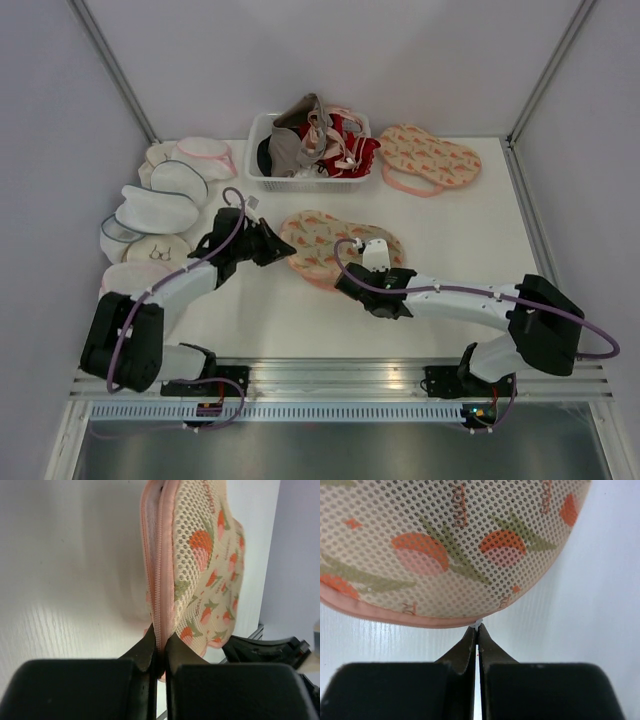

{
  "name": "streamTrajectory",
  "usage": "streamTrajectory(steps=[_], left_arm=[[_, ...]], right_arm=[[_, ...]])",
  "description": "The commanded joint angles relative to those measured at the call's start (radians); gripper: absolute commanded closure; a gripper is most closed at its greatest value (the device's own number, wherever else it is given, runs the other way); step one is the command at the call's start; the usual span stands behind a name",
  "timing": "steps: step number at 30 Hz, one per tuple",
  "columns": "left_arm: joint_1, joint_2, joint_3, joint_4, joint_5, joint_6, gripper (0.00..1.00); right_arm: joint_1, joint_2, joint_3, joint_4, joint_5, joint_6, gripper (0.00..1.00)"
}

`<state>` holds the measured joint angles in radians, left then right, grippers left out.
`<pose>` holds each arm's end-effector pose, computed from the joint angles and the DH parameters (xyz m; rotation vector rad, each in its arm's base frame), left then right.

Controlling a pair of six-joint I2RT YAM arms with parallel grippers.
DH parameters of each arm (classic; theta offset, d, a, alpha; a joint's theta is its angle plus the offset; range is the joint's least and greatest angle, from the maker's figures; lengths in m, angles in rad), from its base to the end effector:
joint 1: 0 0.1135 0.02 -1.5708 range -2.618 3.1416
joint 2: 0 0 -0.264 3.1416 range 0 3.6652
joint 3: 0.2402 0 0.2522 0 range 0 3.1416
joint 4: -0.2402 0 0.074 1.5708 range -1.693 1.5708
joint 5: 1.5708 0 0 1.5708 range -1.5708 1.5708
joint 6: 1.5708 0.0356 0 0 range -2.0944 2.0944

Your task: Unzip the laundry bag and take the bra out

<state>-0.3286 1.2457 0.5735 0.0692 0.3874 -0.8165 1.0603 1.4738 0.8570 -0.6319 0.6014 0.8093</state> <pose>0.2349 -0.0943 0.1974 -0.3276 2.3048 -1.0412 0.1454 0.2185 0.1855 -0.1857 2.4666 -0.1322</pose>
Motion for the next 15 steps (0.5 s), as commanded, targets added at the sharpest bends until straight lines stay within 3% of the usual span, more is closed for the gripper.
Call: streamTrajectory(steps=[1, 5, 6, 11, 12, 13, 14, 15], left_arm=[[0.046, 0.141, 0.153, 0.044, 0.083, 0.148, 0.98], [0.049, 0.342, 0.304, 0.07, 0.162, 0.183, 0.98], [0.051, 0.422, 0.334, 0.086, 0.175, 0.188, 0.98], [0.051, 0.593, 0.476, 0.181, 0.261, 0.16, 0.98], [0.053, 0.616, 0.482, 0.201, 0.261, 0.14, 0.93], [0.051, 0.626, 0.494, 0.21, 0.258, 0.129, 0.79], [0.051, 0.626, 0.497, 0.196, 0.243, 0.128, 0.4], [0.051, 0.618, 0.497, 0.17, 0.21, 0.123, 0.23]], right_arm=[[0.0, -0.055, -0.018, -0.097, 0.058, 0.007, 1.0], [-0.002, -0.101, -0.048, -0.051, 0.003, -0.028, 1.0], [0.0, -0.131, -0.058, -0.025, -0.068, -0.045, 1.0], [0.001, -0.176, -0.111, 0.13, -0.201, -0.085, 0.99], [0.006, -0.168, -0.111, 0.142, -0.213, -0.088, 1.0], [0.01, -0.162, -0.111, 0.165, -0.227, -0.096, 1.0], [0.015, -0.155, -0.107, 0.172, -0.226, -0.099, 0.99], [0.026, -0.136, -0.101, 0.178, -0.227, -0.104, 1.0]])
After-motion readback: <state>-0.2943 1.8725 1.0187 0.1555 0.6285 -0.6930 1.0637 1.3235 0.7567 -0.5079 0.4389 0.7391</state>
